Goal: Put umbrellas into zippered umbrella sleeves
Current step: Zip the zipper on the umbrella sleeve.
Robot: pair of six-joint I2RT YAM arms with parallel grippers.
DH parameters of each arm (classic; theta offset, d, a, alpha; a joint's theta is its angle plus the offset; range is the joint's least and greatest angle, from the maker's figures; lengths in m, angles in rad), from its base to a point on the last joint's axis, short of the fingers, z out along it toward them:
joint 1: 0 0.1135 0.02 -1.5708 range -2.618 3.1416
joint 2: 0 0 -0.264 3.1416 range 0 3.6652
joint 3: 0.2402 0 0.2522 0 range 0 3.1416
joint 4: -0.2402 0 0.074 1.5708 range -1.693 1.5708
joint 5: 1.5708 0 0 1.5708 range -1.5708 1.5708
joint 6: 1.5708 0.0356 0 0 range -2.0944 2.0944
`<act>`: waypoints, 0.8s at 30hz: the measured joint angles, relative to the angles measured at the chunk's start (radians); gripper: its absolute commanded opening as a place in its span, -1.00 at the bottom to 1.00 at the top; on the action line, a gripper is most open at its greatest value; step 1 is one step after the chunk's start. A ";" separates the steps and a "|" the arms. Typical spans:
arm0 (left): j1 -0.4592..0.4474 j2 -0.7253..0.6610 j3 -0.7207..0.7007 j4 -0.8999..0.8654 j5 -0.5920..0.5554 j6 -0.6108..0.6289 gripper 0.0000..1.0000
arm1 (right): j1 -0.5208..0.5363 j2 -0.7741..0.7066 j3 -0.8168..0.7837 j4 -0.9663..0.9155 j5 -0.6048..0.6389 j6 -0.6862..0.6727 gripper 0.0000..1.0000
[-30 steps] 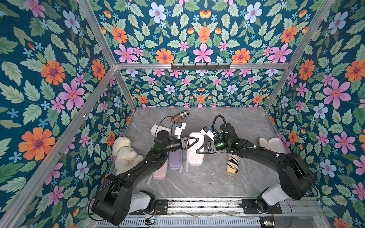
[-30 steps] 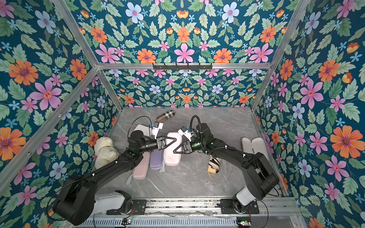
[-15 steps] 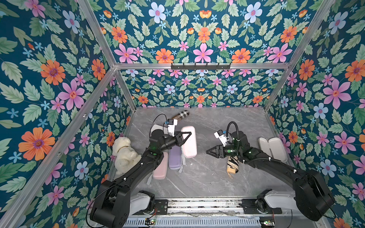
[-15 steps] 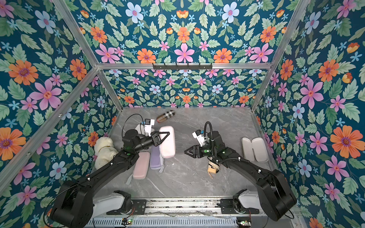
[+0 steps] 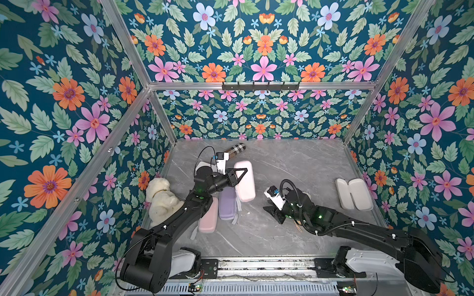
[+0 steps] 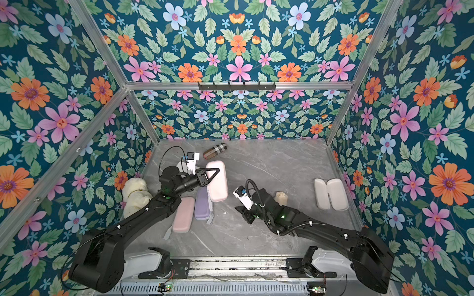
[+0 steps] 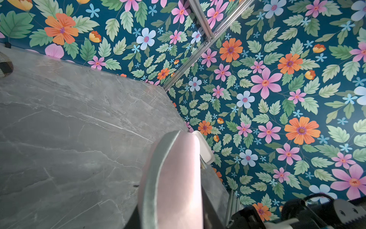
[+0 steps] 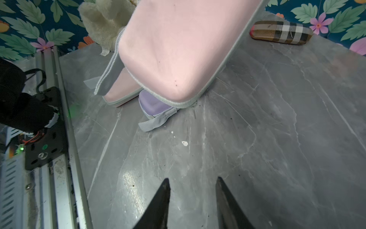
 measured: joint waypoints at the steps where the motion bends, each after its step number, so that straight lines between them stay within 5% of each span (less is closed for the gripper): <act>1: 0.000 0.000 -0.006 0.014 0.000 -0.008 -1.00 | 0.006 0.022 0.011 0.008 0.013 -0.008 -0.11; 24: -0.010 0.025 -0.057 0.160 -0.005 -0.103 -1.00 | 0.030 0.233 0.116 0.142 0.074 -0.055 -0.56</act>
